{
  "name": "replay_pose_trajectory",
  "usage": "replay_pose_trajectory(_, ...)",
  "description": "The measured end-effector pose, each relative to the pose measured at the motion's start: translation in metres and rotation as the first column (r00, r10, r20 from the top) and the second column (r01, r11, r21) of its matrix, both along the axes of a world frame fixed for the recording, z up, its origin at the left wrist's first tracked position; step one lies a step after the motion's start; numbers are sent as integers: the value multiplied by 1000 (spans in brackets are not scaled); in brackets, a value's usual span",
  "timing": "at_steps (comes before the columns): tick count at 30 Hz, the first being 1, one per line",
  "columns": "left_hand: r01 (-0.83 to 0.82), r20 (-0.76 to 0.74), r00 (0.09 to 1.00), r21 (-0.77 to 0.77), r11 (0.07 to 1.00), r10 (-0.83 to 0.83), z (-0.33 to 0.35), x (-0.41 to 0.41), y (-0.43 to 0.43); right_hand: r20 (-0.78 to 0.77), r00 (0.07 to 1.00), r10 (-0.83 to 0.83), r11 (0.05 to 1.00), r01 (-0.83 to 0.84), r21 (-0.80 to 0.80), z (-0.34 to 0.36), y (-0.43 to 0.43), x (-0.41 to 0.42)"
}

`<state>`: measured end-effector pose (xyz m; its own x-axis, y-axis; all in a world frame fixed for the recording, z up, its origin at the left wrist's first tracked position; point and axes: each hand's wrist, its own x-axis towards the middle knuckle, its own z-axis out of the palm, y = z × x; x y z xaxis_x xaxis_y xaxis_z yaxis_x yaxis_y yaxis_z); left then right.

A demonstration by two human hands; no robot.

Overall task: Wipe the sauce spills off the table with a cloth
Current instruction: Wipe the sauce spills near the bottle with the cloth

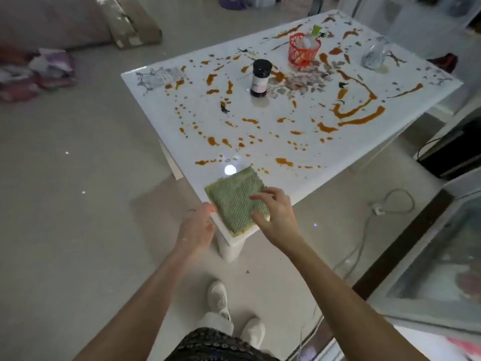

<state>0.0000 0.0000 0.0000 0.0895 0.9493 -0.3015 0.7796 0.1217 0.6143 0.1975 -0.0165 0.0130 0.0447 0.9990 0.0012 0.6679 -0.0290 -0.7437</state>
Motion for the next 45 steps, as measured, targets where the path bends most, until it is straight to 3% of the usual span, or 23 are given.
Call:
replay_pose_trajectory(5, 101, -90, 992, 91, 991, -93, -13, 6, 24, 395, 886, 241, 965, -174, -198, -22, 34, -21)
replay_pose_trajectory(9, 146, -114, 985, 167, 975, -128, -14, 10, 40, 537, 749, 388, 920, -283, -270, -41, 54, -18)
replay_pose_trajectory(15, 84, -146, 987, 108, 991, -68, -26, 11, 47, 551, 717, 427, 904, -320, -284, -73, 69, -39)
replay_pose_trajectory(18, 30, -137, 991, 132, 991, -12, -30, 12, 48, 579, 716, 391, 920, -328, -215, -86, 69, -44)
replay_pose_trajectory(28, -94, -18, 995, 177, 980, 99, -32, 48, 78, 561, 672, 483, 849, -516, -113, -102, 121, 11)
replay_pose_trajectory(32, -313, -8, 947, 179, 933, 320, -32, 52, 75, 552, 694, 463, 855, -513, -72, -103, 137, 44)
replay_pose_trajectory(37, -370, -27, 923, 216, 903, 385, -30, 48, 51, 491, 764, 418, 897, -431, -93, -97, 117, 46)
replay_pose_trajectory(41, -387, -10, 917, 226, 894, 399, -32, 46, 50, 548, 649, 527, 820, -558, -128, -97, 79, 10)
replay_pose_trajectory(45, -392, -5, 915, 224, 893, 403, -37, 42, 55, 590, 579, 563, 763, -639, -100, -102, 105, -1)
